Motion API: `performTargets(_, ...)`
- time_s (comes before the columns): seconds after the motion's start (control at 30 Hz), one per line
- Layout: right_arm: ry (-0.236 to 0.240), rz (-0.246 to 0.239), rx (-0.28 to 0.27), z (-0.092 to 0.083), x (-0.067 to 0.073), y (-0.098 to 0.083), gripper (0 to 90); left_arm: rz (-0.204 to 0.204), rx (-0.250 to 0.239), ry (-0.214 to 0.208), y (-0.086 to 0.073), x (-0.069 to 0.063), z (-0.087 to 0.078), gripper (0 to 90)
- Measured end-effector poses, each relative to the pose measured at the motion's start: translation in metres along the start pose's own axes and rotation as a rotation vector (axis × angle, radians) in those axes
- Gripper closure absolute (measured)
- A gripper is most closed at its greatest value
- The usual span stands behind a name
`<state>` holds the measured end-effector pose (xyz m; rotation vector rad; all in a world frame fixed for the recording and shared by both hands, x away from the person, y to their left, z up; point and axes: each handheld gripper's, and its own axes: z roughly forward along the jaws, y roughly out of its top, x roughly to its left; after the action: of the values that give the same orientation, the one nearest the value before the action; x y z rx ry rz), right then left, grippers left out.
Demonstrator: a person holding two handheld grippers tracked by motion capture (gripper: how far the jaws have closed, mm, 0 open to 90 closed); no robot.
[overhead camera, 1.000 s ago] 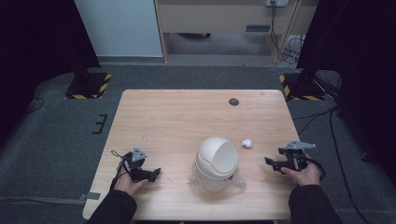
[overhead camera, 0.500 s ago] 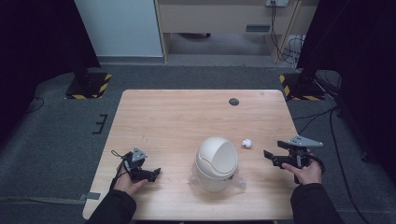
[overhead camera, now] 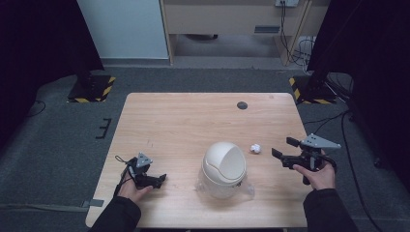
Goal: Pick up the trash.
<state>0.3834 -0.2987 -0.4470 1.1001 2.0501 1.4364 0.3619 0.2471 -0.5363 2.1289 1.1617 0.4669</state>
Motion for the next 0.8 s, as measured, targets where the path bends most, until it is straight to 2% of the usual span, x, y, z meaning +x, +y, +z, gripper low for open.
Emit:
performTargets(0.43, 0.052, -0.044, -0.07, -0.003, 0.023, 0.031, 15.8, 0.0, 0.0, 0.0, 0.0, 0.0, 0.0, 0.0)
performTargets(0.77, 0.103, -0.082, -0.083, 0.002, 0.043, 0.046, 15.6, -0.001, 0.0, 0.001, 0.0, 0.0, 0.0, 0.0)
performTargets(0.8, 0.119, -0.091, -0.087, 0.003, 0.048, 0.05, 15.6, -0.001, 0.0, 0.001, 0.0, 0.0, 0.0, 0.0)
